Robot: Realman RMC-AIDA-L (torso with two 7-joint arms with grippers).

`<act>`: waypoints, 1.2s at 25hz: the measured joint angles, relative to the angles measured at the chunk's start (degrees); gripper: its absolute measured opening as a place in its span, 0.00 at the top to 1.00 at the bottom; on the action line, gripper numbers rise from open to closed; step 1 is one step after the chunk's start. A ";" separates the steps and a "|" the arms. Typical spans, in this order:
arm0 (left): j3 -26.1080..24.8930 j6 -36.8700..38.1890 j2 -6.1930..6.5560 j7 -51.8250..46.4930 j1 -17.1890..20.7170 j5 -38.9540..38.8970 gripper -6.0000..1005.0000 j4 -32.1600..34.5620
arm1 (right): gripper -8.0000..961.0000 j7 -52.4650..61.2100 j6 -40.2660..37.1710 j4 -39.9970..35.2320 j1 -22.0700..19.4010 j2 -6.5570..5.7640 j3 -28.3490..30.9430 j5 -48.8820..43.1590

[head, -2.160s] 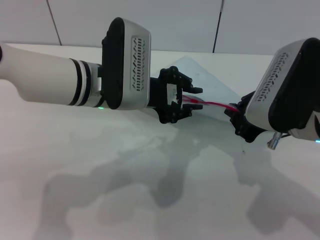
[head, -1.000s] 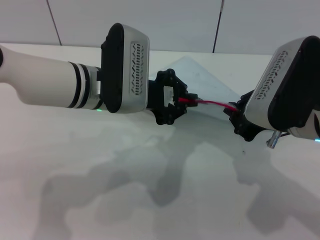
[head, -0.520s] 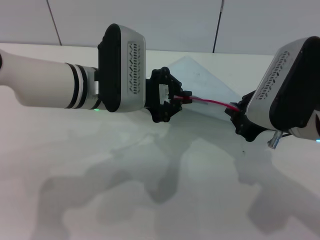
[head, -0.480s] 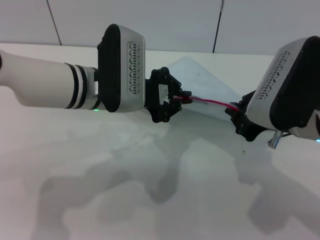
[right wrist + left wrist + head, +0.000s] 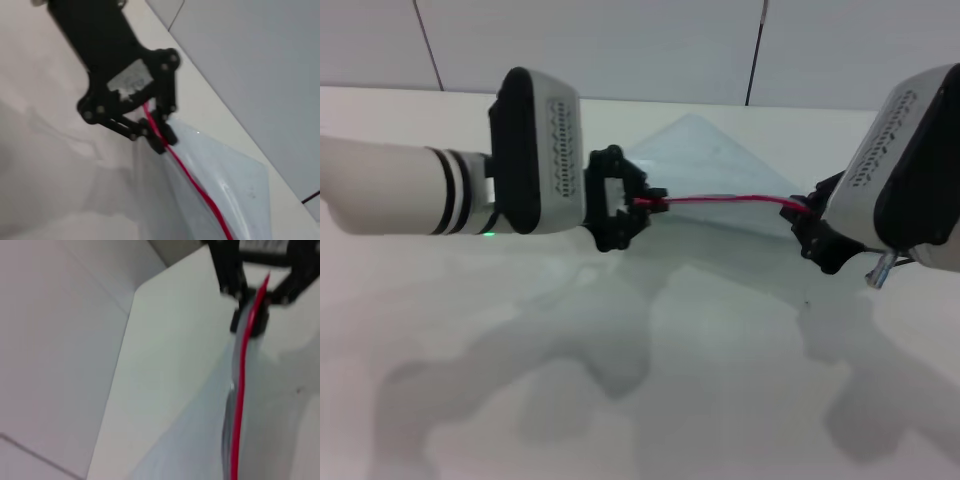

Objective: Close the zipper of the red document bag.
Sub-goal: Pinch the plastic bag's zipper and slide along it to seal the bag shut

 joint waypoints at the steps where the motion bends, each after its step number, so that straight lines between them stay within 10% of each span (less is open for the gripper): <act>1: -0.05 0.87 0.02 0.17 0.52 0.00 0.91 -0.33 | 0.94 0.00 0.02 -0.16 -0.14 0.00 0.24 0.00; 30: -7.84 5.04 0.01 0.48 6.29 -2.44 0.91 -1.07 | 0.93 0.16 1.44 0.36 -2.72 0.04 7.18 -2.30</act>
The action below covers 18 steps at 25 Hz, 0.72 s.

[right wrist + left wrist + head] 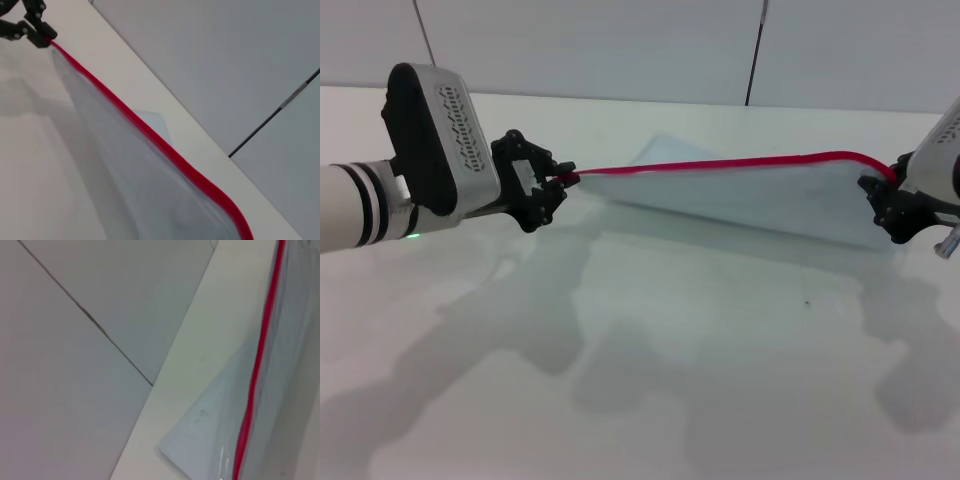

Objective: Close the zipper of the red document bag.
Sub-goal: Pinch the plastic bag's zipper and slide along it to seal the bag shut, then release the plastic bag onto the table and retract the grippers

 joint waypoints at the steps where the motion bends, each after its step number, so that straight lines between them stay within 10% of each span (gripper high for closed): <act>1: -0.02 0.01 0.03 0.05 0.00 -0.50 0.91 -0.08 | 0.93 -0.03 -0.01 0.23 0.13 -0.03 0.00 -0.02; 13: -5.27 -0.49 0.00 -0.37 0.48 -8.47 0.90 0.16 | 0.93 7.42 0.73 1.73 0.69 0.15 0.96 -9.45; 18: -6.35 -0.53 -0.03 -0.30 1.86 -14.60 0.81 0.86 | 0.65 9.92 4.11 1.63 -0.86 0.26 2.45 -10.92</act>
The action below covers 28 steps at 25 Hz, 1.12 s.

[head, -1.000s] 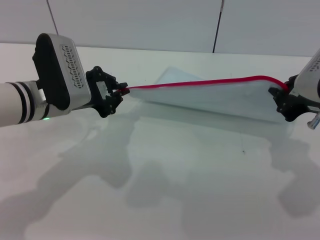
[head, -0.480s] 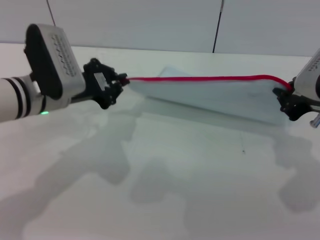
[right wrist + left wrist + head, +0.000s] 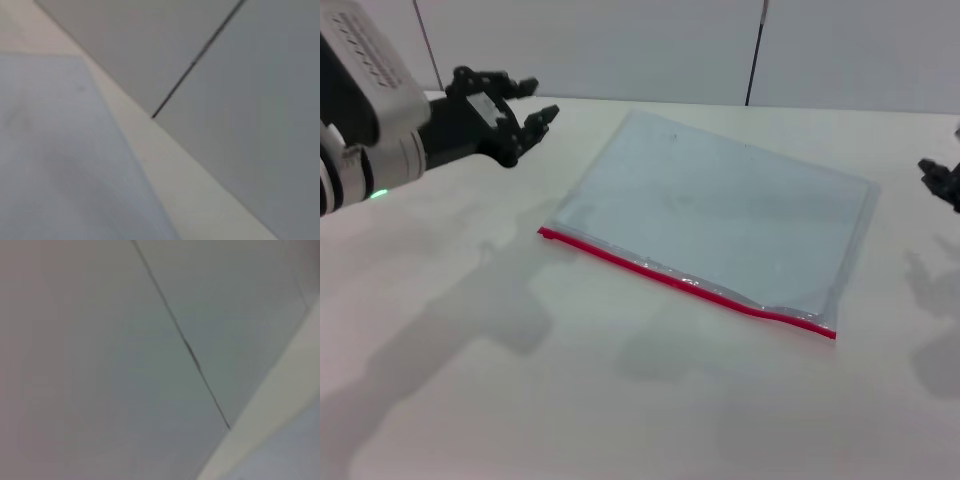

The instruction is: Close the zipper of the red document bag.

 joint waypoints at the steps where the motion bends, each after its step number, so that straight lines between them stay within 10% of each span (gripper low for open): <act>1: 0.04 -0.01 -0.03 0.01 0.26 -1.01 0.77 0.37 | 0.60 0.34 1.66 -0.21 -0.69 0.03 -0.09 0.04; 9: 0.50 -2.85 -0.22 0.38 4.44 -15.74 0.56 4.21 | 0.48 1.66 18.61 2.35 -4.92 -0.01 -2.53 9.65; 15: 1.65 -2.83 -0.66 3.40 6.78 -30.87 0.52 3.96 | 0.49 1.39 47.28 13.50 -8.20 -0.21 -8.00 22.28; 20: 8.39 -3.57 -0.72 22.58 8.08 -56.62 0.52 -2.34 | 0.49 1.95 63.74 26.36 -5.28 -0.28 -12.23 29.88; 28: 13.91 -3.74 -0.75 37.77 6.11 -73.46 0.53 -12.16 | 0.50 6.80 82.81 41.01 -0.07 -0.46 -19.92 37.34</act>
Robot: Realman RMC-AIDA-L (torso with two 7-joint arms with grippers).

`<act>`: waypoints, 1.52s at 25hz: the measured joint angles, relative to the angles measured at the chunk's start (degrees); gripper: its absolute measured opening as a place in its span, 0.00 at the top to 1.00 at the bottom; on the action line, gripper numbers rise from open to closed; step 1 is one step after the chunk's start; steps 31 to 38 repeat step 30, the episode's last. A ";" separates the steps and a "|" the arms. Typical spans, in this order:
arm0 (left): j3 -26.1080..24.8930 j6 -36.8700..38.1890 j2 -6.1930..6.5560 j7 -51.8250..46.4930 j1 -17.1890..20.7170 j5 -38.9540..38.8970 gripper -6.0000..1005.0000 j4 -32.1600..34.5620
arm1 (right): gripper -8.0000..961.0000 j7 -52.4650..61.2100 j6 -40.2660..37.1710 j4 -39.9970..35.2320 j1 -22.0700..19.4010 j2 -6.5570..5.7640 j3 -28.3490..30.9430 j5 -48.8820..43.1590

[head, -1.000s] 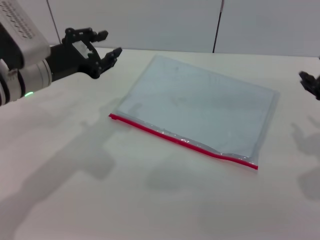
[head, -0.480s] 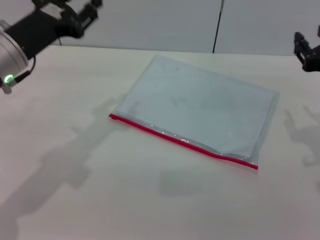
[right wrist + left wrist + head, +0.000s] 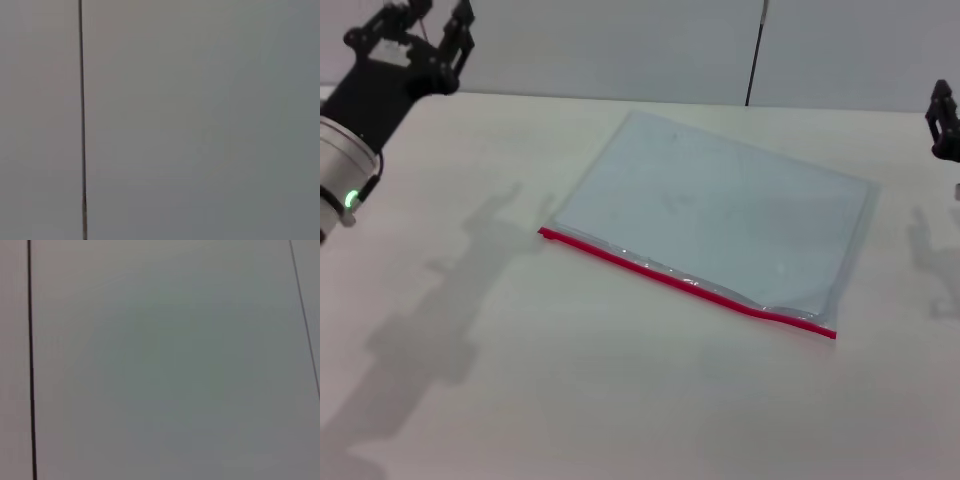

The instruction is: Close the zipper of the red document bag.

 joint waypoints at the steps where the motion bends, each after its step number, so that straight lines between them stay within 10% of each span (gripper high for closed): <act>1: 0.14 0.00 -0.05 1.09 -0.68 -0.26 0.53 -1.34 | 0.50 1.39 2.62 1.04 0.23 -0.01 -1.22 -0.07; 38: 0.38 -1.66 0.23 1.95 -3.41 -0.59 0.53 -4.74 | 0.56 5.50 11.44 9.52 6.06 -0.02 -8.27 5.27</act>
